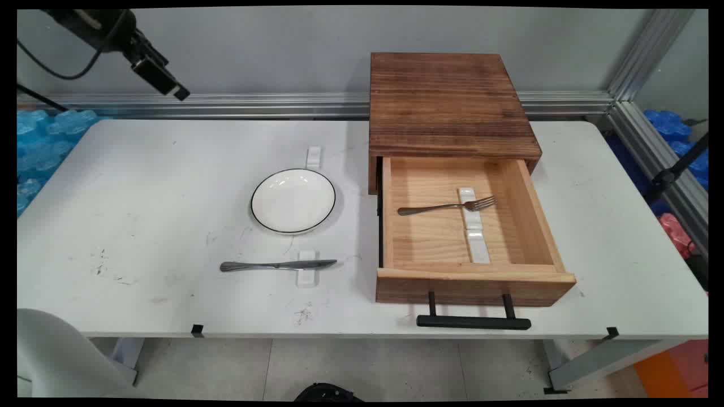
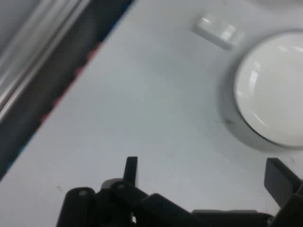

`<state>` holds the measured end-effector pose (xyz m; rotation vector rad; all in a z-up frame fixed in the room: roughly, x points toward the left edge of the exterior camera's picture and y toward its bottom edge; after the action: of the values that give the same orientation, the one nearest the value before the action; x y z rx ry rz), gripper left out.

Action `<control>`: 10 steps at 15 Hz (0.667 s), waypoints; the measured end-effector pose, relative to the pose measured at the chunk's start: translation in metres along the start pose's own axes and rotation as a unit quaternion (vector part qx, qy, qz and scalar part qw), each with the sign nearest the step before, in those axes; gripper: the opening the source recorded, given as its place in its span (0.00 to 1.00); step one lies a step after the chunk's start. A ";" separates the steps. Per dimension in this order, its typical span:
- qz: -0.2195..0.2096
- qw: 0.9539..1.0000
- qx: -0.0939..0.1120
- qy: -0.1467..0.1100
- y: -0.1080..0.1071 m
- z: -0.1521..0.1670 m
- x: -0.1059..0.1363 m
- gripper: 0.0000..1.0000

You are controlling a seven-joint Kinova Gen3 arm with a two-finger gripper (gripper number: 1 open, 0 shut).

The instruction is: Pick up the knife from the right of the white plate

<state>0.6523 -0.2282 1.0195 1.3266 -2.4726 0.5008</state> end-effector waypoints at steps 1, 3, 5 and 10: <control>0.016 1.000 -0.011 -0.005 0.003 0.000 -0.002 1.00; 0.055 0.998 -0.040 -0.014 0.012 -0.001 -0.005 1.00; 0.089 0.994 -0.068 -0.021 0.023 -0.003 -0.009 1.00; 0.152 0.979 -0.133 -0.036 0.058 -0.006 -0.018 1.00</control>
<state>0.6136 -0.1824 1.0077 0.8857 -2.7009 0.1783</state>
